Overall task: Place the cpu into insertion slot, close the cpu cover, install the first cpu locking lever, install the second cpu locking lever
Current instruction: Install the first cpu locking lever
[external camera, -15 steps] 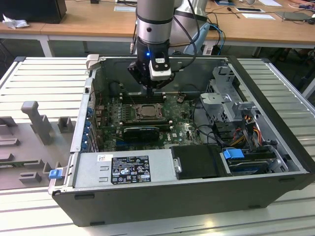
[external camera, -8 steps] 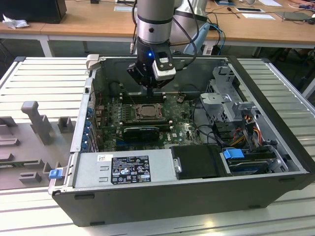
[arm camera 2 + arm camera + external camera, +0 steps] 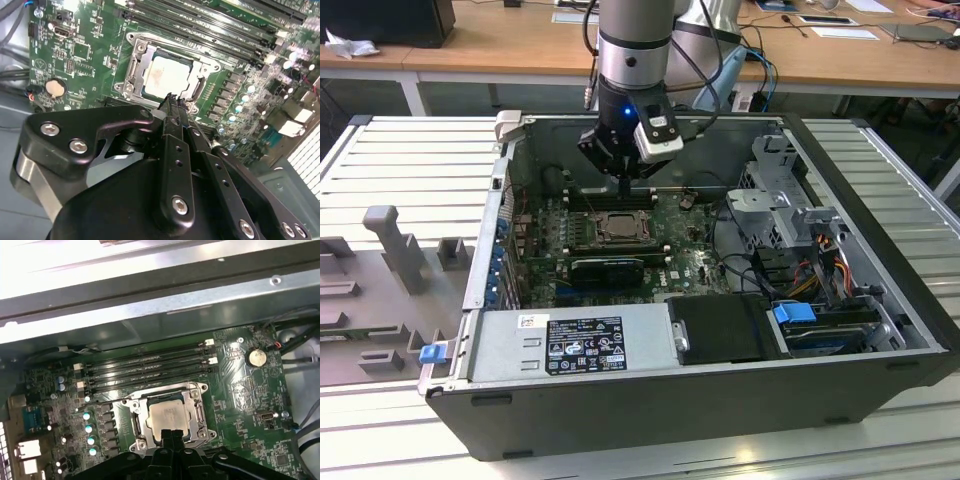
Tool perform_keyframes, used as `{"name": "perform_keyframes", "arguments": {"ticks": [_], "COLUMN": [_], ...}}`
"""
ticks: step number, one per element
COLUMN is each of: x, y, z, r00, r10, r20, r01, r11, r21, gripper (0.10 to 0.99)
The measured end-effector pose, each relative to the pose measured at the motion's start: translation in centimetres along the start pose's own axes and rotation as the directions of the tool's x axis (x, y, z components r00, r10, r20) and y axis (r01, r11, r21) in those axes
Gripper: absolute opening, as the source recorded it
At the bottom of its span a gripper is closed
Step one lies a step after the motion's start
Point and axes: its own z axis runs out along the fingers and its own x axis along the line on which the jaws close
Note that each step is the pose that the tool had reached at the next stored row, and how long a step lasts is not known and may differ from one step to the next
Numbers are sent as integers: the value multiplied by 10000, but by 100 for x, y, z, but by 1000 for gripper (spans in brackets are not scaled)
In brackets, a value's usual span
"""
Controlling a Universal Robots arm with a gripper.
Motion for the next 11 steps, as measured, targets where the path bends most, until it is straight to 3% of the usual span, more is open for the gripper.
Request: {"name": "perform_keyframes", "arguments": {"ticks": [8,11], "x": [0,17], "y": [0,-4], "z": [0,1], "r00": [9946,9715], "r10": [-1038,-2369], "r20": [-34,-79], "r01": [1038,2369], "r11": [9946,9715], "r21": [7,-5], "gripper": [106,106]}}
